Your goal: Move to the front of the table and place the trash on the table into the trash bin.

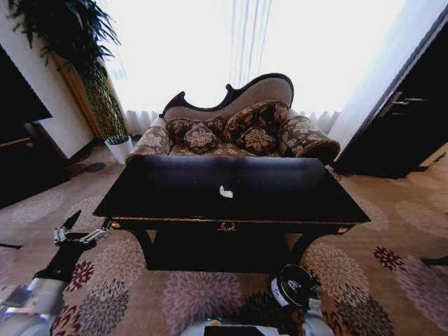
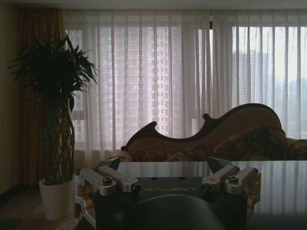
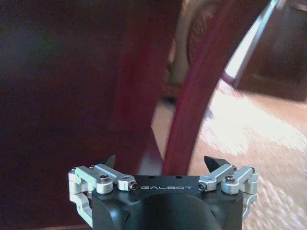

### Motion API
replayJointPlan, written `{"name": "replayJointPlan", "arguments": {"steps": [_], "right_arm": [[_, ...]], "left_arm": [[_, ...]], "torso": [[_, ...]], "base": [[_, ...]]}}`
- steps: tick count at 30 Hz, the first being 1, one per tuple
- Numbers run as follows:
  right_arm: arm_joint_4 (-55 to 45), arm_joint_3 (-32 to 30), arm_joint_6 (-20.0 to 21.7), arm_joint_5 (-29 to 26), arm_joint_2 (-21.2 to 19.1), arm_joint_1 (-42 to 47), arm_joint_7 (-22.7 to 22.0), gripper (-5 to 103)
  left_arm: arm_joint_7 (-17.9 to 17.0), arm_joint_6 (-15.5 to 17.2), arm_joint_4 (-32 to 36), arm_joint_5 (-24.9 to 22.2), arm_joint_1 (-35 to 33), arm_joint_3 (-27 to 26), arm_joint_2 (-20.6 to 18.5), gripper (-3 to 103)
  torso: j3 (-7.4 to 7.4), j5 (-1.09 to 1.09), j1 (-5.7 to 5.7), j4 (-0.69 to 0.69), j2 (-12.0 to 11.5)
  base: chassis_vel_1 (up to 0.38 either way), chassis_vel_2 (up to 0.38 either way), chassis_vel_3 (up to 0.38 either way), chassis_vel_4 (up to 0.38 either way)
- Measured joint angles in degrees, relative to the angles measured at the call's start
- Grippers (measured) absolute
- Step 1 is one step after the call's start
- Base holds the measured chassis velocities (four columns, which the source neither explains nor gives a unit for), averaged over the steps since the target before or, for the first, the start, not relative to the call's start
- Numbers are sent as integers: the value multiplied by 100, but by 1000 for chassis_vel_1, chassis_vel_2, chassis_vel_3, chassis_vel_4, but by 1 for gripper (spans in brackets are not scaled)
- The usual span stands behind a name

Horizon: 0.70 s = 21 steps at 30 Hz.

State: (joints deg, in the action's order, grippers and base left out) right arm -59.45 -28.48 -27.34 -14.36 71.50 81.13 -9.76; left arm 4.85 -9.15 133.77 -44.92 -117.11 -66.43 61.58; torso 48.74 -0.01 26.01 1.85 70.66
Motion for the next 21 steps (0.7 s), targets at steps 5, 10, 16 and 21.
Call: {"name": "replayJointPlan", "arguments": {"steps": [5,10,16,21], "right_arm": [[-1024,-174,-279,-172,181,909,163,100],[-1971,-295,-184,-536,363,1696,363,100],[-3468,-599,-182,-916,650,2673,492,100],[-4516,-922,-278,-1079,828,3405,664,100]], "left_arm": [[0,0,0,0,0,0,0,100],[0,0,0,0,0,0,0,100],[0,0,0,0,0,0,0,100],[0,0,0,0,0,0,0,100]], "torso": [[0,0,0,1,0],[0,-1,0,2,0],[0,0,-1,0,0],[0,-1,0,1,0]], "base": [[0,0,0,0],[0,0,0,0],[0,0,0,0],[0,0,0,0]]}}
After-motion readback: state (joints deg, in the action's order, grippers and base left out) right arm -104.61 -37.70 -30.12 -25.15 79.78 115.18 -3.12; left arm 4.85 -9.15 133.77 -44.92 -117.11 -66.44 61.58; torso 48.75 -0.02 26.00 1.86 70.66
